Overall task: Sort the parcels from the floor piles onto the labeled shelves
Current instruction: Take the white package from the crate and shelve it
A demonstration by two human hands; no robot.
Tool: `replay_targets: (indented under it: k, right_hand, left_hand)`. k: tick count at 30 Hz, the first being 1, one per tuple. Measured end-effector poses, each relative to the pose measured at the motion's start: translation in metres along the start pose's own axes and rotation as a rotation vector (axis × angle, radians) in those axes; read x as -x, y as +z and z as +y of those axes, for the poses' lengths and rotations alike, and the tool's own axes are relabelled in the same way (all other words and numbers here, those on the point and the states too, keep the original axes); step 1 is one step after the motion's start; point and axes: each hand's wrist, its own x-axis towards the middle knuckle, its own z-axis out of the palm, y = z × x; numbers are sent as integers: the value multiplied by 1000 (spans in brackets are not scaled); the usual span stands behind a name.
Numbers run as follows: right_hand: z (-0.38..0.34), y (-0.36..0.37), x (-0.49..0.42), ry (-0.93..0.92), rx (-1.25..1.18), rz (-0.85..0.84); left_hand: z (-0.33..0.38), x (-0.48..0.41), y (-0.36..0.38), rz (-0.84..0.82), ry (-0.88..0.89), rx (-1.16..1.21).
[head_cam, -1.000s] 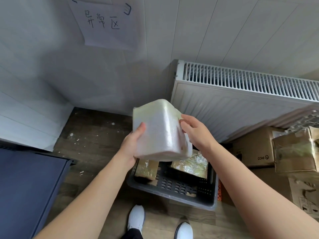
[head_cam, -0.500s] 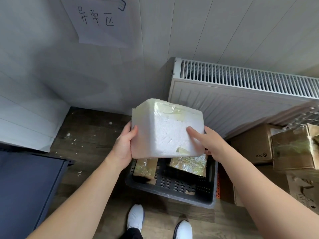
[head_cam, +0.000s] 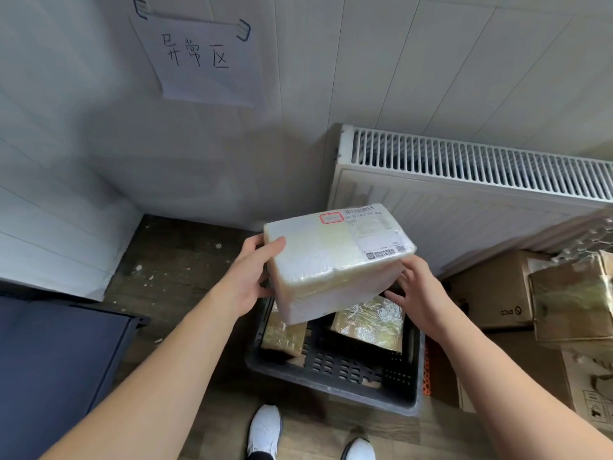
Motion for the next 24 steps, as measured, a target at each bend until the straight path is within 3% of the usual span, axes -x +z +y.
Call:
replay_targets:
  k: [9,15,20,24]
  right_hand:
    - [-6,5,1,4,184,-33]
    - [-24,19,2,-141,176,59]
    - [-67,50,5,-276,545,54]
    - [-105,89,9,-361,724,-7]
  left_hand:
    - [-11,4,-5,-7,124,16]
    - [-19,8,-15,-26,55,-155]
    - [-10,25,-31,-105,-55,-498]
    - [27,38,-35,-220,48,-498]
